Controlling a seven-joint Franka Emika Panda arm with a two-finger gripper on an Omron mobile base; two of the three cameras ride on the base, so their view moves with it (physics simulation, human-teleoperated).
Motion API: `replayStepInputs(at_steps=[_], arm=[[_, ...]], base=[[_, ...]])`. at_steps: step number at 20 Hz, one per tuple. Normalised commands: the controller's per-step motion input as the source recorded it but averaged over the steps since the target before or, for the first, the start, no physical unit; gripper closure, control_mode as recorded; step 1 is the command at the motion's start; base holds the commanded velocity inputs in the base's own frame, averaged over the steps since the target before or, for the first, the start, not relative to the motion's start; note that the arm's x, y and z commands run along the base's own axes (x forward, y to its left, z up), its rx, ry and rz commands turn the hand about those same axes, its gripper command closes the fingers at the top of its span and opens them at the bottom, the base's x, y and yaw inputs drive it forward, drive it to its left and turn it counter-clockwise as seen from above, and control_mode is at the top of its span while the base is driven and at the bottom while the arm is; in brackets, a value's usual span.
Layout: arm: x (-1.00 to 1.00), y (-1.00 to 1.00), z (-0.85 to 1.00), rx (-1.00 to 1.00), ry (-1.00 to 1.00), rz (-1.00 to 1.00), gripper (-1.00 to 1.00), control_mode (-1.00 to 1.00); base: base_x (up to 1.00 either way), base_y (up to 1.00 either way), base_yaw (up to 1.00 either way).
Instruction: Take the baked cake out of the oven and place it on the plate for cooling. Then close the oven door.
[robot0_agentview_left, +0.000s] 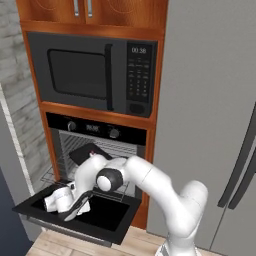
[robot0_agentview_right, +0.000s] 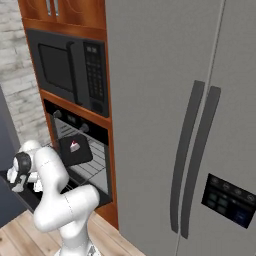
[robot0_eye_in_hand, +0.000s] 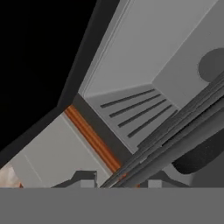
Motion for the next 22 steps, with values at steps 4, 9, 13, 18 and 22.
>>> replayStepInputs(at_steps=[4,9,13,18,22], arm=[[-1.00,0.77,0.82,0.11,-0.12,0.00,-1.00,-1.00],[-0.85,0.60,1.00,0.15,-0.35,-0.01,-1.00,-1.00],[-0.25,0.00,0.84,0.19,-0.38,-0.19,-1.00,-1.00],[-0.03,-0.34,0.93,0.34,-0.24,-0.30,-1.00,-1.00],[-0.08,-0.23,0.78,0.31,-0.38,-0.50,-1.00,-1.00]], base=[[0.00,0.00,0.00],[0.00,0.00,0.00],[0.00,0.00,0.00],[0.00,0.00,0.00],[0.00,0.00,0.00]])
